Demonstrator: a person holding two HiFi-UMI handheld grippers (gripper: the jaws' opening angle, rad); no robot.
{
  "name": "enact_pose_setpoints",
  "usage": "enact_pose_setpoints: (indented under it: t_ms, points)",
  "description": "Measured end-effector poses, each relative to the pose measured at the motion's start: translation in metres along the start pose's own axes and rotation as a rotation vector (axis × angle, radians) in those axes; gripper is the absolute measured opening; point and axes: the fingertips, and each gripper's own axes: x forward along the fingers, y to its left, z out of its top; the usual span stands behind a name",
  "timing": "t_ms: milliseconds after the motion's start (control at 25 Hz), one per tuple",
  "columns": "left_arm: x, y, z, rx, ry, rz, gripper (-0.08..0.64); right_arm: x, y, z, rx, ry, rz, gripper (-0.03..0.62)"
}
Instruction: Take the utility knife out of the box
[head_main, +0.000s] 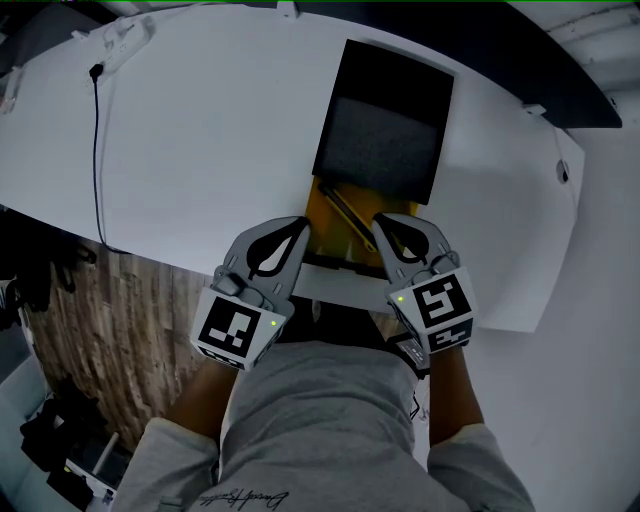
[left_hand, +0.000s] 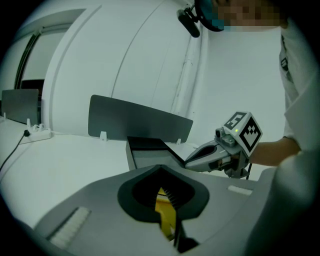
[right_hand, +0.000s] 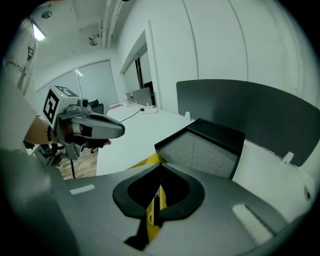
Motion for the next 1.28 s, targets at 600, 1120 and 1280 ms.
enact_pose_setpoints:
  t_ms: [600,1120,1280]
  points:
    - [0.006,-0.002,-0.021,-0.049,0.055,-0.018,0.000,0.035,0.007,-0.040,-0.039,0.153,0.022,0.029]
    - [0.007,0.009,-0.036,-0.085,0.069,-0.008,0.000,0.063,0.013,-0.076,-0.179,0.392,0.023,0.150]
    - [0.008,0.011,-0.041,-0.101,0.080,-0.007,0.000,0.070,0.015,-0.083,-0.196,0.430,0.033,0.173]
